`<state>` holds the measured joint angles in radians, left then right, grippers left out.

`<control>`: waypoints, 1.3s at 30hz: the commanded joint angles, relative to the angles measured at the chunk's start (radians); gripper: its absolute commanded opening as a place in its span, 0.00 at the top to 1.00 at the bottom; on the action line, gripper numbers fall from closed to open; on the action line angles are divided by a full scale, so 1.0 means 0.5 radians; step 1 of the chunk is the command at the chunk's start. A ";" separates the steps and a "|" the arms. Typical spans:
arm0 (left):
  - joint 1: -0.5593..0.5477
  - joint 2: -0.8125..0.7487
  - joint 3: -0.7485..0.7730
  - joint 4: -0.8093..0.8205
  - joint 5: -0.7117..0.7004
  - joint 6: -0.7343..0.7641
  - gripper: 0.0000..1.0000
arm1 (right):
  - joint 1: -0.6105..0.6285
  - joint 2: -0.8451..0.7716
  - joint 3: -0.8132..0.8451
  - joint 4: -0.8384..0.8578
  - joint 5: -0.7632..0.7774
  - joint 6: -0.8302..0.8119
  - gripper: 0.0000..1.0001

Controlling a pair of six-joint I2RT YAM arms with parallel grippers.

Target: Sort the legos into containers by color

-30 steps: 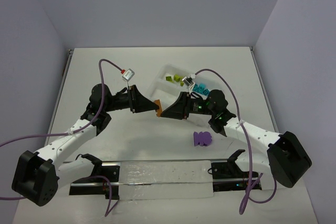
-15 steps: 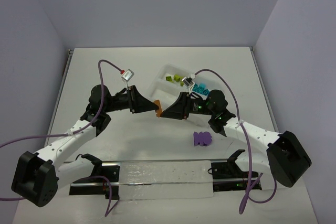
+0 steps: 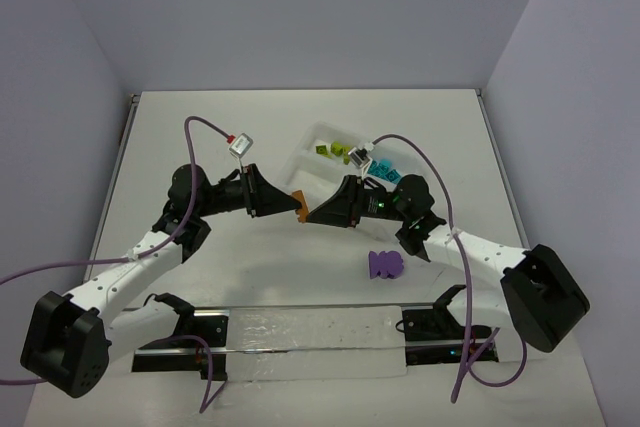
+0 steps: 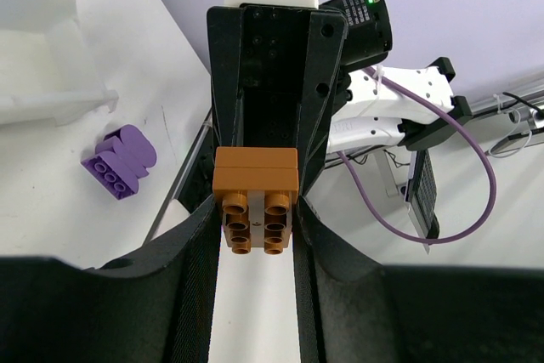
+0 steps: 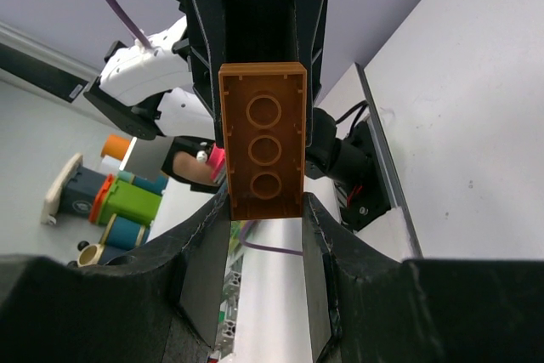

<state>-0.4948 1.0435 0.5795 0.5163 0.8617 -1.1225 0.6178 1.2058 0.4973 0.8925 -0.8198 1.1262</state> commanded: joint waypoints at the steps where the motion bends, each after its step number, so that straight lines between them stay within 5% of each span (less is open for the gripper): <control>1: 0.011 -0.063 -0.004 0.124 0.038 -0.003 1.00 | -0.034 0.060 -0.019 0.250 0.076 0.115 1.00; 33: 0.017 -0.139 0.050 -0.136 0.044 0.162 1.00 | -0.036 0.267 -0.050 0.645 0.063 0.313 1.00; 36: 0.017 -0.123 0.090 -0.283 -0.015 0.219 1.00 | -0.036 0.246 -0.036 0.541 0.083 0.255 1.00; 39: 0.017 -0.074 0.178 -0.472 -0.063 0.342 1.00 | -0.029 0.125 0.033 0.072 0.186 -0.024 1.00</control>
<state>-0.4870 0.9996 0.5924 0.3753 0.8183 -1.0503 0.6151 1.3300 0.4652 1.1223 -0.8243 1.2371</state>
